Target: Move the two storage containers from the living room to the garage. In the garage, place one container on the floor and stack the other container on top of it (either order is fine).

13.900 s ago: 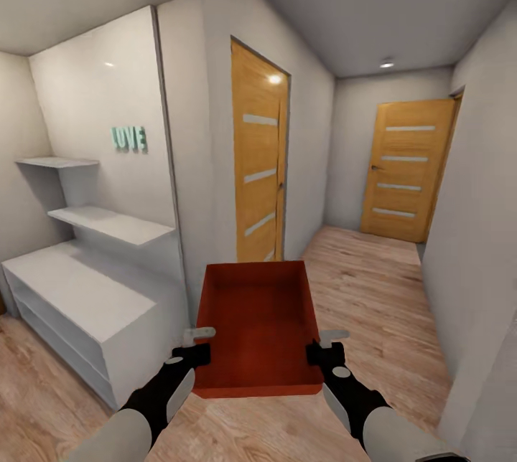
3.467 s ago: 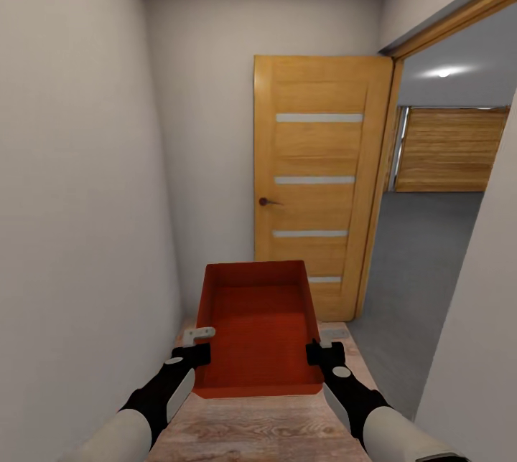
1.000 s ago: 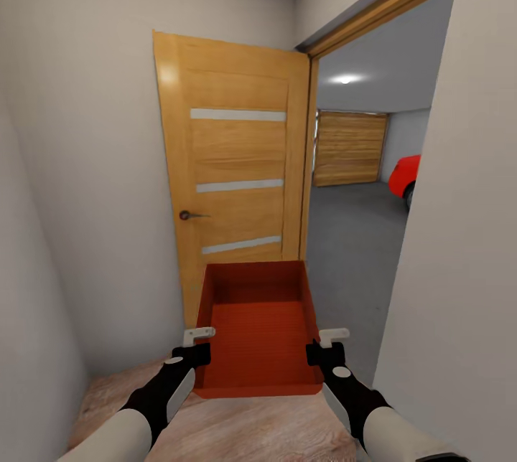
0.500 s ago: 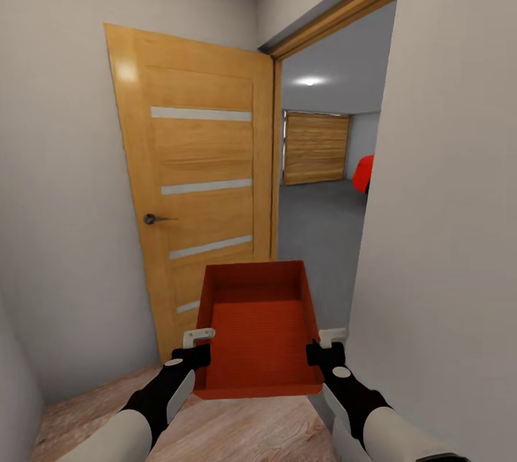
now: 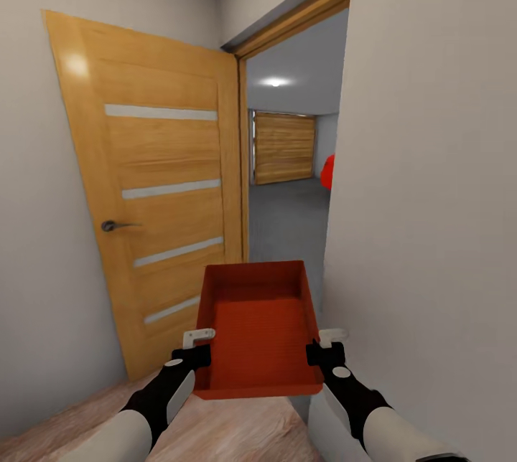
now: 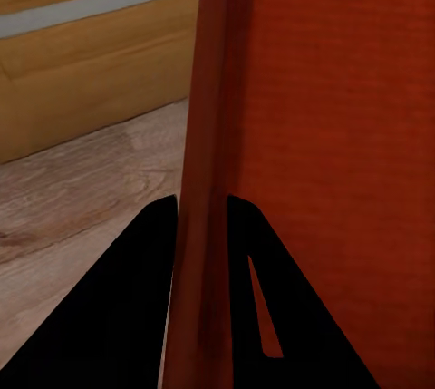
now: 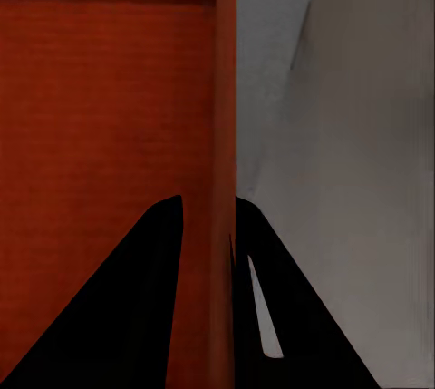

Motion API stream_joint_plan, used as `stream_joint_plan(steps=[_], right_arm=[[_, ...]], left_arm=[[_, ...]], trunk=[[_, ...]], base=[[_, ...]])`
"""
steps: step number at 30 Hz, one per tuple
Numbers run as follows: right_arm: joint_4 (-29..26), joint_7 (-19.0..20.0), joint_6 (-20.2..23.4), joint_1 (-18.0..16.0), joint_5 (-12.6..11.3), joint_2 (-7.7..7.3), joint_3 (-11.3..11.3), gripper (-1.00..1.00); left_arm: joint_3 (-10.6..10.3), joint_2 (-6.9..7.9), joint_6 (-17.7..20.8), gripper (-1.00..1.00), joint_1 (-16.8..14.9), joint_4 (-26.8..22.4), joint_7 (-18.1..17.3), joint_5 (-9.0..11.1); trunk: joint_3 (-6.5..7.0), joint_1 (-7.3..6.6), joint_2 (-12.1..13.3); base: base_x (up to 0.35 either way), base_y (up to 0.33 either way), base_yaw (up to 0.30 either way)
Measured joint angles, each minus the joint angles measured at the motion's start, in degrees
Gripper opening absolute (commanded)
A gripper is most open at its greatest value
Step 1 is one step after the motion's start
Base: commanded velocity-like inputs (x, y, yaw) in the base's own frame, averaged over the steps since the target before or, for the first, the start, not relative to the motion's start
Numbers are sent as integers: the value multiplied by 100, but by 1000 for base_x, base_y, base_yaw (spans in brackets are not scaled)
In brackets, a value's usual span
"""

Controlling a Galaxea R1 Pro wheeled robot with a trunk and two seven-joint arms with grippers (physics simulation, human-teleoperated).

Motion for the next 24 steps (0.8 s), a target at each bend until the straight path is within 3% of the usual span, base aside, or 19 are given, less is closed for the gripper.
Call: stream_joint_plan(steps=[24], right_arm=[[1,-1,0,-3,6,0,-1,-100]], left_arm=[[2,-2,-1,-100,1,-1,4,1]], trunk=[[0,-1,0]], base=[[281,186,-28]])
